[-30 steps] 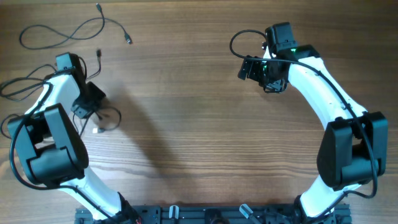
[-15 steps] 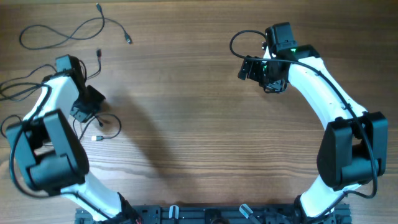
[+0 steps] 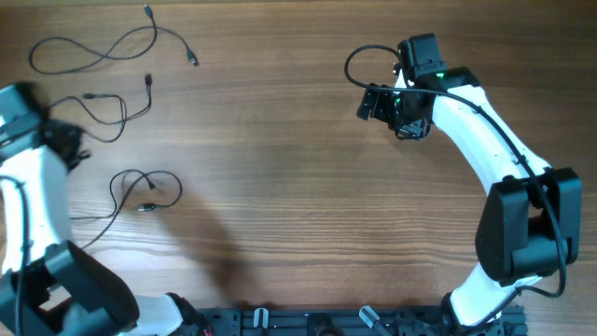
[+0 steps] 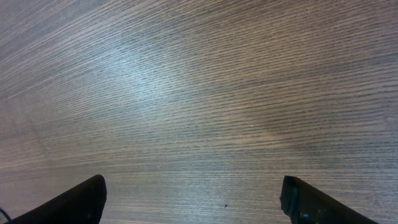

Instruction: Untangle cables

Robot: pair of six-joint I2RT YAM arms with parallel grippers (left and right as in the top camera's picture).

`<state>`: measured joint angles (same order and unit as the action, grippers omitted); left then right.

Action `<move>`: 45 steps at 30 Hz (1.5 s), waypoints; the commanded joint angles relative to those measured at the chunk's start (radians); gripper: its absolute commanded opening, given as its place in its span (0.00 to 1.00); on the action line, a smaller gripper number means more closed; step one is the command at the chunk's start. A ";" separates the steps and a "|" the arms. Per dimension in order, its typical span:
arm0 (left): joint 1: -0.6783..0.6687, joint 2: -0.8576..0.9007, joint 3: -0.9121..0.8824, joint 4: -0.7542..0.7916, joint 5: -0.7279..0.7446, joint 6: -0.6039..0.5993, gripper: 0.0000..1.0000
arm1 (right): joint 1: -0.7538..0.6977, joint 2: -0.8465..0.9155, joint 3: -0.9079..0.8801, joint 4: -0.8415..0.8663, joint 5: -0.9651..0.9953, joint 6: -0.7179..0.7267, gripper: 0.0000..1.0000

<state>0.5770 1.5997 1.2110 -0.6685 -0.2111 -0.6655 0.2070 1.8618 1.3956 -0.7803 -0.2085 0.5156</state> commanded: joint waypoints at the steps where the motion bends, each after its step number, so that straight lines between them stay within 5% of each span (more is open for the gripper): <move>1: 0.116 0.044 0.000 0.003 -0.027 -0.075 0.65 | -0.001 -0.003 -0.001 0.008 -0.001 0.004 0.91; 3: 0.151 0.063 0.000 0.007 -0.026 -0.068 0.87 | -0.001 -0.003 -0.001 0.013 -0.002 0.004 0.91; 4: 0.167 0.073 0.000 0.008 -0.026 -0.047 0.89 | -0.001 -0.003 -0.001 0.016 -0.002 0.004 0.91; 13: 0.230 0.196 0.000 0.031 -0.034 -0.011 0.89 | -0.001 -0.003 -0.001 0.015 -0.002 0.003 0.91; 19: 0.239 0.271 0.000 0.074 -0.032 0.060 0.63 | -0.001 -0.003 -0.001 0.013 -0.002 -0.004 0.91; 23: 0.239 0.293 0.000 0.102 0.012 0.060 0.62 | -0.001 -0.003 -0.001 0.014 -0.001 -0.003 0.91; 29: 0.240 0.307 0.000 0.125 0.053 0.060 0.33 | -0.001 -0.003 -0.001 0.017 -0.002 0.008 0.91; 36: 0.240 0.354 0.000 0.135 0.053 0.060 0.27 | -0.001 -0.003 -0.001 0.016 -0.002 0.008 0.91; 40: 0.240 0.368 0.000 0.161 0.053 0.060 0.04 | -0.001 -0.003 -0.001 0.013 -0.002 0.008 0.91; 45: 0.240 0.367 0.007 0.222 0.053 0.061 0.04 | -0.001 -0.003 -0.001 -0.001 -0.001 0.006 0.91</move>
<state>0.8120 1.9610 1.2106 -0.4698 -0.1589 -0.6056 0.2066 1.8618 1.3956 -0.7738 -0.2085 0.5156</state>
